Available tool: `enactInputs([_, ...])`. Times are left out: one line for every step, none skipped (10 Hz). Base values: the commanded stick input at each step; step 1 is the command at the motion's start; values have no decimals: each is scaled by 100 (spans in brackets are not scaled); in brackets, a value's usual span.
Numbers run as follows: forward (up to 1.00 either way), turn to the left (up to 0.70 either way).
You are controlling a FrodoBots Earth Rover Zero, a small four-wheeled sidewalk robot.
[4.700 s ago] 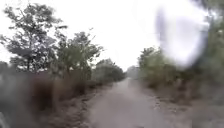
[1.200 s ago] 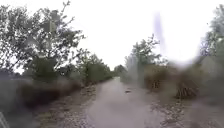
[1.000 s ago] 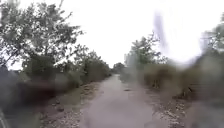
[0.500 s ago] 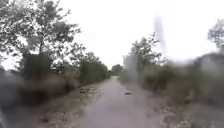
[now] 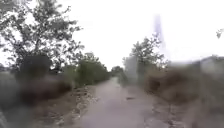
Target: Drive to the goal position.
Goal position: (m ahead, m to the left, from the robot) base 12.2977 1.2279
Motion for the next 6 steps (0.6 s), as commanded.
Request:
enactInputs([70,0])
enactInputs([70,0])
enactInputs([70,0])
enactInputs([70,0])
enactInputs([70,0])
enactInputs([70,0])
